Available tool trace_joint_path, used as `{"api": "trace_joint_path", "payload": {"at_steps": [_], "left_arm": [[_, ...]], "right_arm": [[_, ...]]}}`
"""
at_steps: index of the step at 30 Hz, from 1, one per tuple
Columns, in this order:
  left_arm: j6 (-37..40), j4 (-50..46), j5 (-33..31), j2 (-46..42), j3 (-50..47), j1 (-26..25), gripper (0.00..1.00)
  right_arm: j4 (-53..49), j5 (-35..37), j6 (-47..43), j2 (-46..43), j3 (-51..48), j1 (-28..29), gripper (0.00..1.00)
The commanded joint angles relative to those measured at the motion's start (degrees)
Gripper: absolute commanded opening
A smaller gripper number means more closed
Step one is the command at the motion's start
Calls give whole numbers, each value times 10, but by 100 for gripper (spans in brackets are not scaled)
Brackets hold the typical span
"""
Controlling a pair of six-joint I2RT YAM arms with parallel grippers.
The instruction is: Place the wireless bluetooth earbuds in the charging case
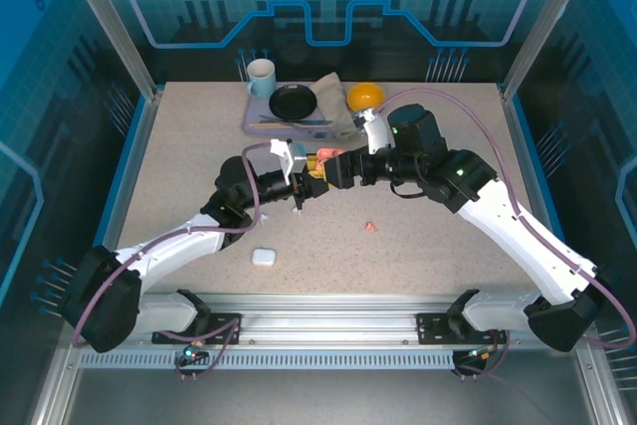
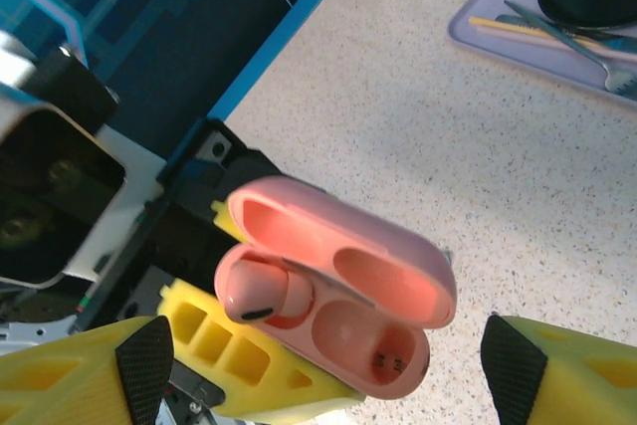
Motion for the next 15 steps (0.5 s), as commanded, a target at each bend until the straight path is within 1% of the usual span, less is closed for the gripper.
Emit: {"api": "trace_joint_path", "payload": {"at_steps": [1, 6, 15], "left_arm": [[-5, 6, 21, 8, 23, 5, 0], [-6, 5, 24, 13, 24, 5, 0], [-10, 11, 26, 21, 20, 5, 0]], "right_arm": [[-13, 19, -17, 9, -8, 6, 85], [-9, 41, -11, 10, -14, -2, 85], [15, 1, 20, 3, -11, -39, 84]]}}
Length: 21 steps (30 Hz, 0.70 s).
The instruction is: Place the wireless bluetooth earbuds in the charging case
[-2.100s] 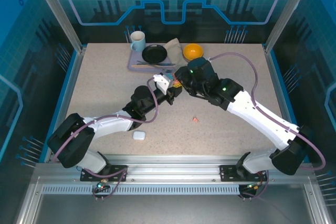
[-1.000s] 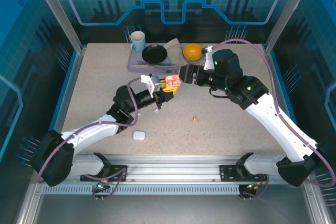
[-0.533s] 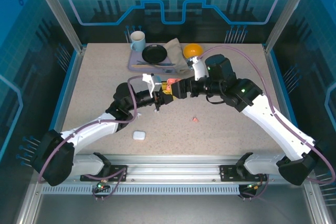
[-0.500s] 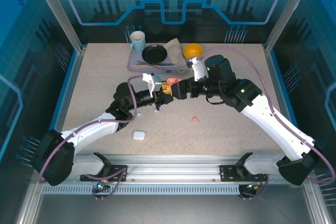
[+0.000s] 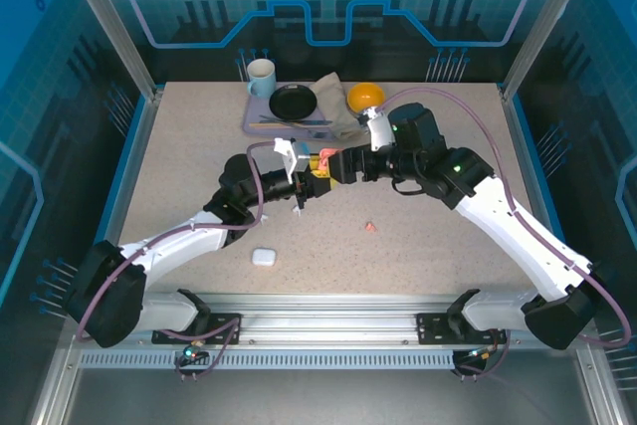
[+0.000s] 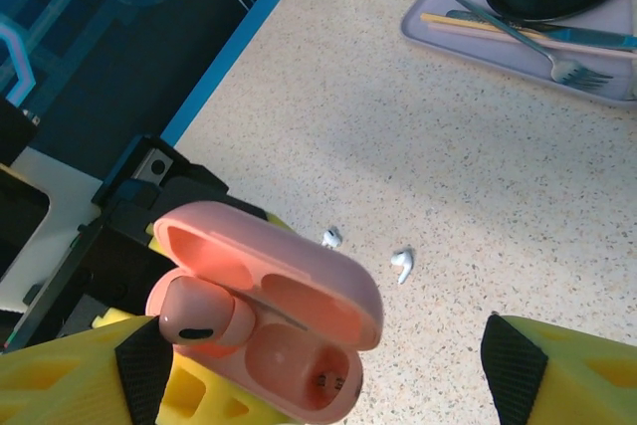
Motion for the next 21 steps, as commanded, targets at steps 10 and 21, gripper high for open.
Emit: {"api": "trace_joint_path", "payload": {"at_steps": [10, 21], "left_arm": [[-5, 20, 14, 5, 8, 4, 0], [-3, 29, 10, 6, 6, 4, 0]], "right_arm": [[39, -62, 49, -31, -26, -25, 83], [38, -15, 99, -61, -57, -53, 81]]}}
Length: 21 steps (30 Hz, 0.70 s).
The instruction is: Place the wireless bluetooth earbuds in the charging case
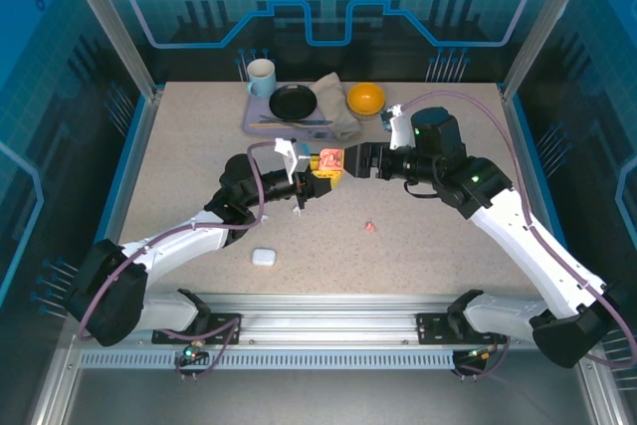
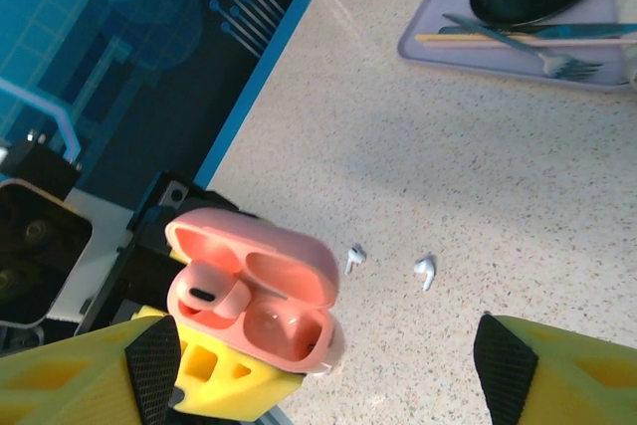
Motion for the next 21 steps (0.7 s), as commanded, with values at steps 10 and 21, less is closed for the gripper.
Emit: {"api": "trace_joint_path", "payload": {"at_steps": [10, 21], "left_arm": [[-5, 19, 7, 1, 9, 4, 0], [-2, 19, 6, 4, 9, 4, 0]], "right_arm": [[17, -3, 22, 24, 2, -9, 79], [2, 5, 5, 48, 21, 38, 77]]}}
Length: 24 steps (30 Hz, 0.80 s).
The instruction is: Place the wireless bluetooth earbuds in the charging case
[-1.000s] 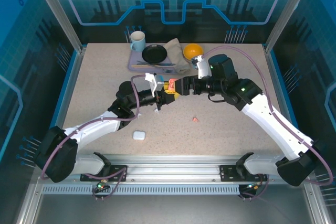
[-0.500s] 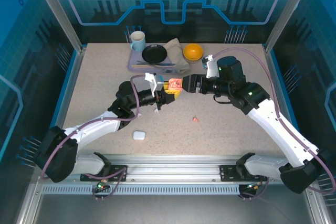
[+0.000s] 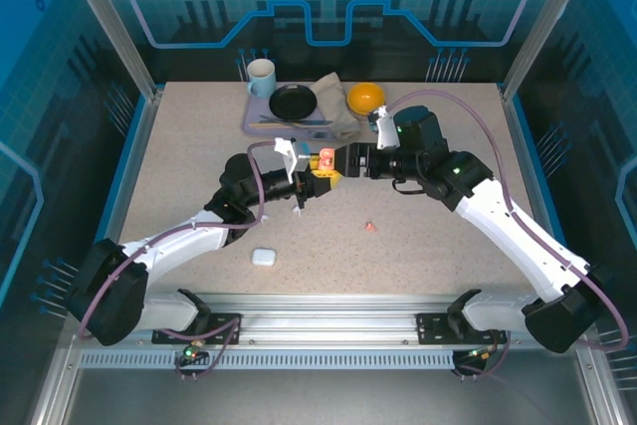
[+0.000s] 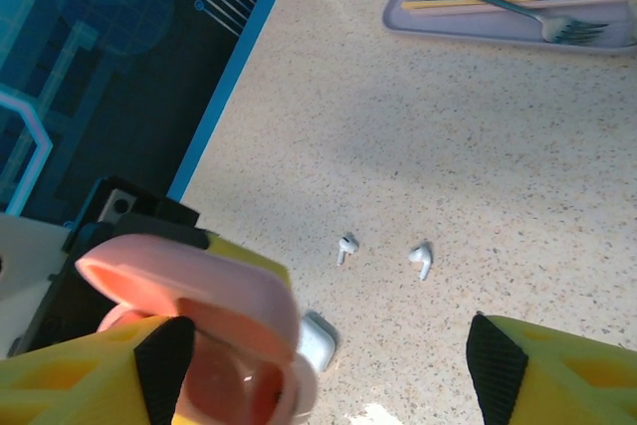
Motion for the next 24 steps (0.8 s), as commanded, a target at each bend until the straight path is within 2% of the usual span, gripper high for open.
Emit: {"api": "trace_joint_path", "payload": {"at_steps": [1, 6, 11, 16, 20, 24], "left_arm": [[-2, 19, 6, 3, 10, 2, 0], [-2, 20, 4, 4, 10, 3, 0], [6, 21, -16, -1, 3, 3, 0], [8, 39, -45, -8, -21, 14, 0], [9, 53, -58, -14, -39, 27, 0], [1, 59, -61, -22, -52, 38, 0]], "right_arm": [[-14, 6, -14, -3, 17, 19, 77], [-37, 54, -12, -31, -3, 14, 77], [-45, 88, 19, -76, -29, -23, 79], [-100, 106, 49, -109, -67, -70, 79], [-110, 115, 81, -103, -135, -79, 79], [-83, 86, 20, -44, -169, -75, 77]]}}
